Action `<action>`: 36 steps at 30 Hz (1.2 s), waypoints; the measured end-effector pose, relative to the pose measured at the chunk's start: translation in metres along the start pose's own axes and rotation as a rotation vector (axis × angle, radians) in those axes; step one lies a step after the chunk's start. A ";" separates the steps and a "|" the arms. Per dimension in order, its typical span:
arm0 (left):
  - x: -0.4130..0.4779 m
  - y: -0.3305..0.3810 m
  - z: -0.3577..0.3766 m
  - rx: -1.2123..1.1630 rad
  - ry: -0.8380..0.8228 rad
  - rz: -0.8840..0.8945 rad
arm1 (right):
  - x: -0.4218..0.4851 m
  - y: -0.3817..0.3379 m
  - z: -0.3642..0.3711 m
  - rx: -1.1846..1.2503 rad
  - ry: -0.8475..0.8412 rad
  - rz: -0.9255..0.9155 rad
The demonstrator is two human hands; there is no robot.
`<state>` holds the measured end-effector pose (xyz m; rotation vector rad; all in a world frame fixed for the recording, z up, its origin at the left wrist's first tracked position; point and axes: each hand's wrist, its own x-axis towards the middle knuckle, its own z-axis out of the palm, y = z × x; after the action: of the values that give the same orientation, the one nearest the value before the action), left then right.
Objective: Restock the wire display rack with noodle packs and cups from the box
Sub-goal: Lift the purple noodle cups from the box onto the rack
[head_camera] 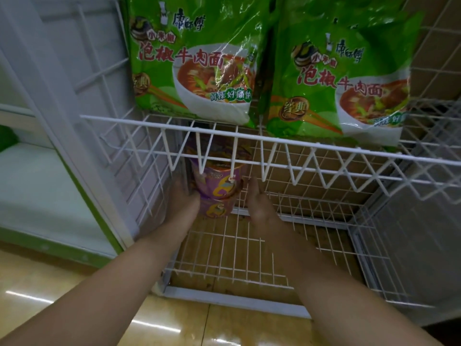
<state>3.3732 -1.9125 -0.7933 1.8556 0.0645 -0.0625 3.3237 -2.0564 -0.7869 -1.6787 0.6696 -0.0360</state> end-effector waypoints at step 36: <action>-0.497 0.592 -0.181 -0.416 -0.236 -0.084 | -0.608 -0.411 -0.291 0.124 0.101 -0.196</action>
<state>2.9246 -1.9119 -0.1378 1.4187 -0.0097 -0.3036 2.8741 -2.0202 -0.1389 -1.6247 0.5644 -0.2980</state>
